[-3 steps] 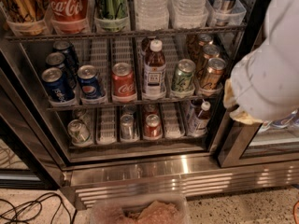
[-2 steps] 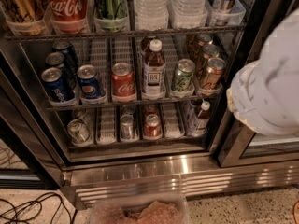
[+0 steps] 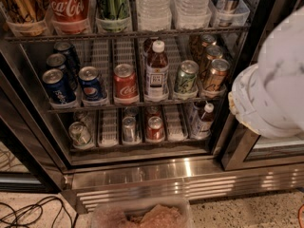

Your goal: Pick redbull can from bottom shelf of fridge

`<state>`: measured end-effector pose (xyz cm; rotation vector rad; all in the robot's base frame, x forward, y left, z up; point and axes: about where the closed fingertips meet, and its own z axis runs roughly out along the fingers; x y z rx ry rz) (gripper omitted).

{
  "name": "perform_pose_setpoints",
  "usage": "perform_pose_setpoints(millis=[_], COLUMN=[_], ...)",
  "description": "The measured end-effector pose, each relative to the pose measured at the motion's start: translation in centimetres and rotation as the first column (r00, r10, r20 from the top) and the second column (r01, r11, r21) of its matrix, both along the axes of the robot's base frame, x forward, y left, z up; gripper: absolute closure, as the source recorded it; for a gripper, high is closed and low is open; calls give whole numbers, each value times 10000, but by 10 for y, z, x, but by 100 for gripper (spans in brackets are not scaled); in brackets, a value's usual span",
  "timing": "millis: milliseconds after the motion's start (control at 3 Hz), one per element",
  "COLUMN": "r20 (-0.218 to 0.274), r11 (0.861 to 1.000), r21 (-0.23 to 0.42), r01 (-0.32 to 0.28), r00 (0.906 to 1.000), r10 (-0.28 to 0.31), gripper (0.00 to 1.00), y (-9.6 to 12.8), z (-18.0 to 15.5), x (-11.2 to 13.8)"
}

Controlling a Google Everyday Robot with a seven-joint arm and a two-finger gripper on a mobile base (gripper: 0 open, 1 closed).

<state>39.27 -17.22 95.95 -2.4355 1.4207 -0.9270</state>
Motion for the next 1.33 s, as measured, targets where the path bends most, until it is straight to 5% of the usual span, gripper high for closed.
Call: perform_pose_setpoints(millis=[333,667,1000,1333], r20=[411,107,-402,-334], r11=[9881,8751,7581,7108], r21=[-1187,-3749,-4849,-5018], r01=[-977,-3059,-4360,-4929], r00=[9938,9425,8771,8322], r10=[1032,3340,4787,5535], gripper=[100,100,100,100], y=[-2,1,10,19], z=[-7,-49,-113,-163], x=[10,31,44,42])
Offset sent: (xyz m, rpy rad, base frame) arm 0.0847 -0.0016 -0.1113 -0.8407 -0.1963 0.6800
